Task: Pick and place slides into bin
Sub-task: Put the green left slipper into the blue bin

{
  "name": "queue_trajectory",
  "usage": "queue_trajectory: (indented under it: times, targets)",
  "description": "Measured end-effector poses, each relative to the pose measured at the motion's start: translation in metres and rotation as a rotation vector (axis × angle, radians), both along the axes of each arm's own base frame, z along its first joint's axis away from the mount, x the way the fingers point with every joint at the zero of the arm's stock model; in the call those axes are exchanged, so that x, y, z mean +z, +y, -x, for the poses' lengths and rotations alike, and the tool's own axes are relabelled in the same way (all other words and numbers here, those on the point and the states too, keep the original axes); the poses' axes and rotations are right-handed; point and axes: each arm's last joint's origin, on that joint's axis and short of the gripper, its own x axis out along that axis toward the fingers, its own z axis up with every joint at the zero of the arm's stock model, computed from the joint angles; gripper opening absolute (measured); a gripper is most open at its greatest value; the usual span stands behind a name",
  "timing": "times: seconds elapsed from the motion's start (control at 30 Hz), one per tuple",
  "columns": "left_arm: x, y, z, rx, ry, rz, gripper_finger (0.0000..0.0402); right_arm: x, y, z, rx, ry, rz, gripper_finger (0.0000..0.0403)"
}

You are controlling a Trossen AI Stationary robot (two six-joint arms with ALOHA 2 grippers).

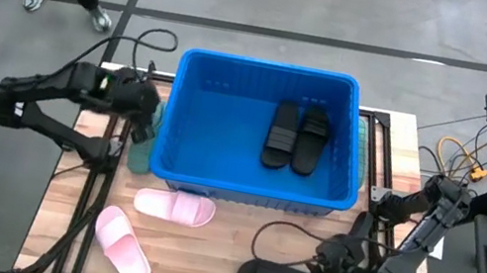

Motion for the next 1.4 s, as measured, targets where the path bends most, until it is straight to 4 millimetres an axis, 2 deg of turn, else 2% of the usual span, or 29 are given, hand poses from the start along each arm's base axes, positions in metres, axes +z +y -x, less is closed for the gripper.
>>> queue_trajectory:
  times: [0.1,0.27,0.37,0.47,0.6,0.77,0.87,0.97,1.1,1.4]
  targets:
    - [-0.006,0.025,-0.003,0.008,0.047,-0.012,0.0202,0.000,-0.003,-0.005,-0.015,-0.002,-0.003,0.0107]
    - [-0.008,0.072,0.000,0.066,-0.107,0.005,0.0202,0.000,-0.006,-0.009,-0.005,0.013,-0.005,0.0108]
    - [-0.014,0.100,0.003,0.101,-0.204,0.078,0.0202,0.000,-0.006,-0.011,0.006,0.023,-0.020,0.0109]
    - [-0.026,0.125,0.009,0.141,-0.172,0.156,0.0202,0.000,-0.006,-0.012,-0.002,0.022,-0.033,0.0107]
    - [-0.049,0.159,0.009,0.306,-0.121,0.257,0.0202,0.000,-0.005,-0.011,0.002,0.050,-0.062,0.0105]
    - [-0.067,0.188,0.005,0.442,-0.107,0.279,0.0202,-0.001,-0.005,-0.012,0.004,0.079,-0.099,0.0107]
    - [-0.072,0.201,0.011,0.513,-0.122,0.261,0.0202,-0.001,-0.005,-0.013,-0.001,0.088,-0.114,0.0105]
    - [-0.076,0.212,0.027,0.584,-0.121,0.270,0.0202,-0.001,-0.006,-0.015,-0.008,0.101,-0.129,0.0102]
    - [-0.073,0.222,0.039,0.620,-0.252,0.298,0.0202,-0.001,-0.009,-0.018,-0.015,0.103,-0.127,0.0103]
    - [-0.071,0.235,0.039,0.809,-0.364,0.269,0.0202,0.003,-0.020,-0.025,0.028,0.122,-0.115,0.0101]
